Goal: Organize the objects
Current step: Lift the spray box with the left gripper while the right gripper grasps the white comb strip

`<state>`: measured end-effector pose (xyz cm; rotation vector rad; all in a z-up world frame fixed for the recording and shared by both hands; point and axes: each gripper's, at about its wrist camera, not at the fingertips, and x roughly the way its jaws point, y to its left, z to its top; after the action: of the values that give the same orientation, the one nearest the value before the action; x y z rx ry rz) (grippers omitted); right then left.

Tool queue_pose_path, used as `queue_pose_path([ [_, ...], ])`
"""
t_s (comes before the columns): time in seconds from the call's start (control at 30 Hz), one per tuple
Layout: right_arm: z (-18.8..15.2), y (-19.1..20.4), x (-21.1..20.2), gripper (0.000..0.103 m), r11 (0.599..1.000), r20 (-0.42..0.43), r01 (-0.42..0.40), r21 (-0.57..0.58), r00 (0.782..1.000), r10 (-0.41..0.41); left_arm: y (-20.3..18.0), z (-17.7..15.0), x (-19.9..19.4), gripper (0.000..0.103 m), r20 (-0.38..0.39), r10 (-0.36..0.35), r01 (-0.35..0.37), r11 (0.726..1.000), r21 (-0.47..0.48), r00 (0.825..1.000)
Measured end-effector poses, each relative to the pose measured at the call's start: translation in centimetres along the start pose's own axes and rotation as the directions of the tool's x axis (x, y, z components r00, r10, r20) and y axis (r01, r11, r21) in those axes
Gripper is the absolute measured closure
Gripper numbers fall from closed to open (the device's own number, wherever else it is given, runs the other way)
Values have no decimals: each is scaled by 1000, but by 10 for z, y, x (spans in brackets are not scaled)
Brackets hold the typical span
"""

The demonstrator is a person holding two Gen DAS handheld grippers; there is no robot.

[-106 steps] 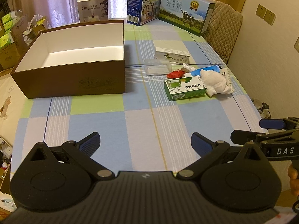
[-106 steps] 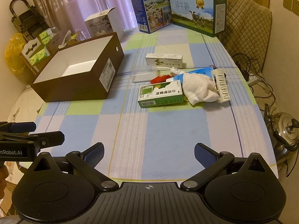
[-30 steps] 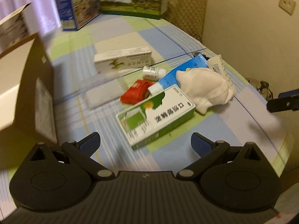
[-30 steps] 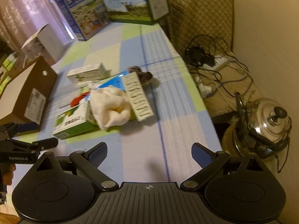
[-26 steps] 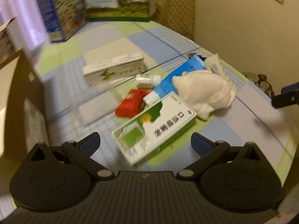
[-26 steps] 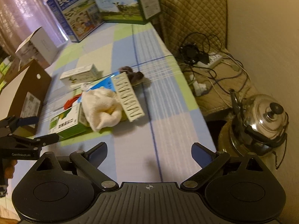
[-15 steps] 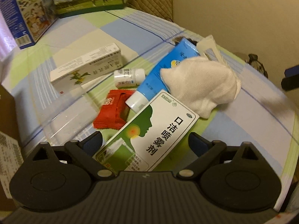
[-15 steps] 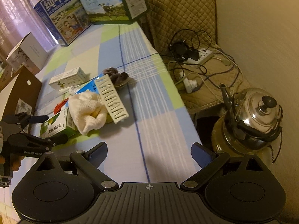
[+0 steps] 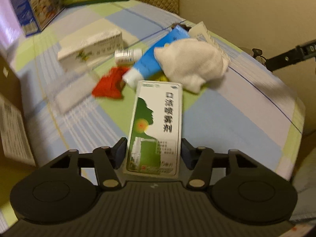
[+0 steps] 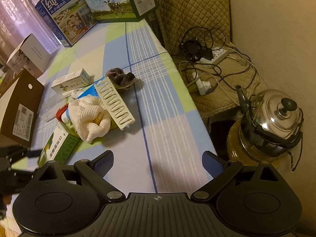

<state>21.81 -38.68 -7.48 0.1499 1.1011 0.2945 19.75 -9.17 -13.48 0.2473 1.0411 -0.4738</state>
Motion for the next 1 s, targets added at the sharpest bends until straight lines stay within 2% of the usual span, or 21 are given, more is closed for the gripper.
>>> queue_pose_path([
  [0.13, 0, -2, 0, 9, 1000, -2, 4, 3, 1000, -4, -1, -15, -7, 52, -37, 15, -18, 997, -81, 999],
  [0.23, -1, -5, 0, 9, 1000, 1, 4, 4, 1000, -4, 2, -14, -10, 51, -44, 8, -14, 990, -144, 999],
  [0.27, -1, -7, -1, 9, 1000, 3, 2, 4, 1000, -2, 2, -11, -9, 50, -38, 8, -14, 988, -154, 999],
  [0.33, -2, -7, -2, 9, 1000, 7, -4, -2, 1000, 4, 0, -5, -7, 39, -34, 23, -28, 985, -172, 999],
  [0.37, -2, -7, -3, 9, 1000, 9, -8, -5, 1000, 8, -1, 0, -4, 38, -32, 30, -35, 983, -180, 999],
  [0.57, -6, -7, -7, 9, 999, 20, -27, -19, 999, 28, -6, 17, 12, 41, -53, 60, -71, 970, -235, 997],
  [0.63, -6, -8, -9, 9, 999, 26, -38, -23, 999, 38, -7, 17, 15, 47, -63, 84, -97, 965, -244, 995],
  [0.77, -5, -7, -8, 10, 997, 42, -56, -45, 997, 58, -5, 14, 12, 50, -66, 108, -123, 945, -302, 992],
  [0.9, -1, 2, -3, 26, 989, 62, -92, -113, 993, 99, -2, 4, 4, 51, -63, 150, -163, 916, -368, 987],
  [1.0, 5, 12, 5, 40, 976, 76, -115, -183, 988, 131, 5, -9, -3, 51, -79, 186, -202, 882, -426, 979],
])
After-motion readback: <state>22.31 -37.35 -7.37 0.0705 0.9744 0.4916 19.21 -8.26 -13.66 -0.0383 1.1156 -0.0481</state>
